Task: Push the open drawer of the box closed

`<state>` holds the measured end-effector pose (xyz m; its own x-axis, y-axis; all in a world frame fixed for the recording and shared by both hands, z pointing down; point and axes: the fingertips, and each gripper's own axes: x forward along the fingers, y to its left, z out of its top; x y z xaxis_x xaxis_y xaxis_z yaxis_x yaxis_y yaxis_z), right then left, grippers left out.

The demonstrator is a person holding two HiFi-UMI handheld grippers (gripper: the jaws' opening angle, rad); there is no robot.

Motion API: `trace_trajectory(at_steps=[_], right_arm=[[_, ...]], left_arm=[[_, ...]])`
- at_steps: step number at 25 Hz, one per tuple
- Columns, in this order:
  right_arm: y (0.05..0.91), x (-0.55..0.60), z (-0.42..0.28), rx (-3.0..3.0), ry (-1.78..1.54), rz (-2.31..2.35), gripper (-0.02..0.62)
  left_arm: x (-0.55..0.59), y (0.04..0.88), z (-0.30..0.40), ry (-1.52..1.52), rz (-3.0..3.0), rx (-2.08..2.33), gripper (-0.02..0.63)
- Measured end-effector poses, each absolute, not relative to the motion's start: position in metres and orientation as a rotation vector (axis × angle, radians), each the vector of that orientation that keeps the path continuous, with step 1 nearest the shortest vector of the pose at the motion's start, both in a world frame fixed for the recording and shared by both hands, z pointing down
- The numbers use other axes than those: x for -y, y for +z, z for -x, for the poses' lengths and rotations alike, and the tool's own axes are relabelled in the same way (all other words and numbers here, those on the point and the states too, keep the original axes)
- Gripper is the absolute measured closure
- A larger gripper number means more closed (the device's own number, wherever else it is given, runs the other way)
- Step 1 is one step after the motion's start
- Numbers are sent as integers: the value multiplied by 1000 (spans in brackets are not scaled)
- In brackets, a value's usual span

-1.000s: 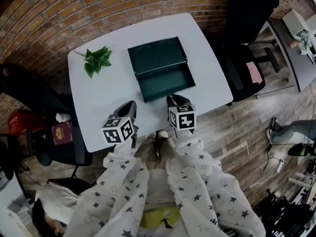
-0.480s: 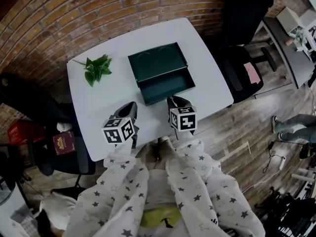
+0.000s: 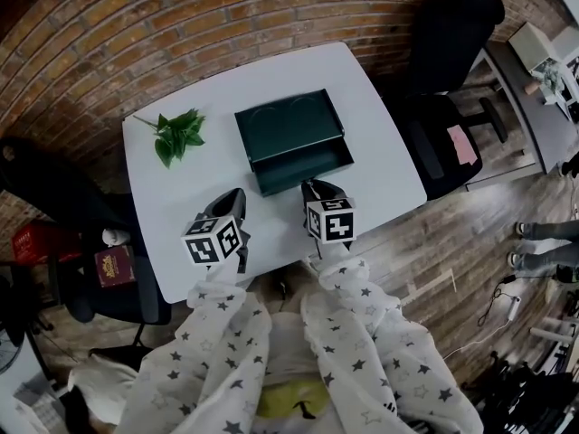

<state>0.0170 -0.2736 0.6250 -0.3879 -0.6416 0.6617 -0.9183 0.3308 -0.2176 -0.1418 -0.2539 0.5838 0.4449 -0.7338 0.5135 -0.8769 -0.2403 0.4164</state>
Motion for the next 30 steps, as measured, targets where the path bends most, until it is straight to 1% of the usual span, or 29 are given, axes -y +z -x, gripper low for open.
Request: trace_trajectory(at_steps=[30], right_arm=[[624,329,2,2170,813,-1275,511]], left_arm=[[287,577,146,230,-1961,1462,606]])
